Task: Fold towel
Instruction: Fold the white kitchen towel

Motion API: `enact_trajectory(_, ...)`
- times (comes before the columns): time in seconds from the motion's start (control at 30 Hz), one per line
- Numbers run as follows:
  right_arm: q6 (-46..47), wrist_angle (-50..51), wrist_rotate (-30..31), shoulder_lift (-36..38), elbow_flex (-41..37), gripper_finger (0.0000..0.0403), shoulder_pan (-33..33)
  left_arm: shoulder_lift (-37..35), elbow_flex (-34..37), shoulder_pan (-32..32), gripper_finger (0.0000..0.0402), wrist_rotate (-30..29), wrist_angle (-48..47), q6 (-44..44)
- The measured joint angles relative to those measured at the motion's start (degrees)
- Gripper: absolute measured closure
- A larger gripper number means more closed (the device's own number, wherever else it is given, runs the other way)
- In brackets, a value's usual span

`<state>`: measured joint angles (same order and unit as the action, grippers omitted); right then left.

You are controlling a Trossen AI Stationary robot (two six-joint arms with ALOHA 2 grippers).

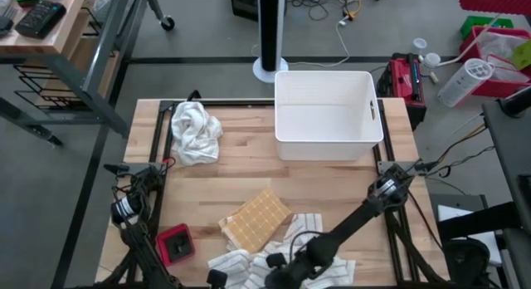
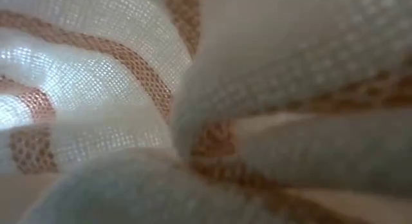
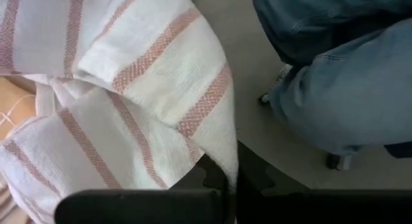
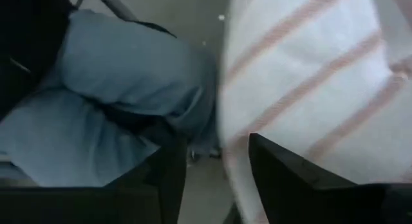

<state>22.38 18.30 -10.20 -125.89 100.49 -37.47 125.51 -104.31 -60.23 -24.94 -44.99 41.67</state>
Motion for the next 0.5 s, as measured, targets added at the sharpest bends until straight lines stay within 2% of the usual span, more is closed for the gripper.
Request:
enact_trajectory(0.07,-1.54,-0.04,3.19,0.13,1.01,0.0253,-0.75,0.0,0.0,0.1,0.0401,0.02,0.0,0.0)
enact_trajectory(0.13,-4.76,1.04,8.98,0.21,3.0,0.0263,-1.32,0.0,0.0,0.14,0.0402,0.02,0.17,-0.49)
enact_trajectory(0.27,-13.18,2.45,27.04,0.52,6.58,0.0279,-1.23,0.0,0.0,0.16,0.0401,0.04,0.69,-0.83)
enact_trajectory(0.33,-14.58,2.64,32.85,0.55,7.15,0.0286,-0.73,0.0,0.0,0.16,0.0401,0.04,1.43,-0.67)
enact_trajectory(0.4,-13.78,3.57,31.69,0.52,7.25,0.0292,0.5,0.0,0.0,0.16,0.0401,0.04,2.13,-0.66)
enact_trajectory(0.5,-9.92,5.97,24.48,0.51,6.92,0.0294,3.08,0.0,0.0,0.16,0.0401,0.02,2.35,-0.68)
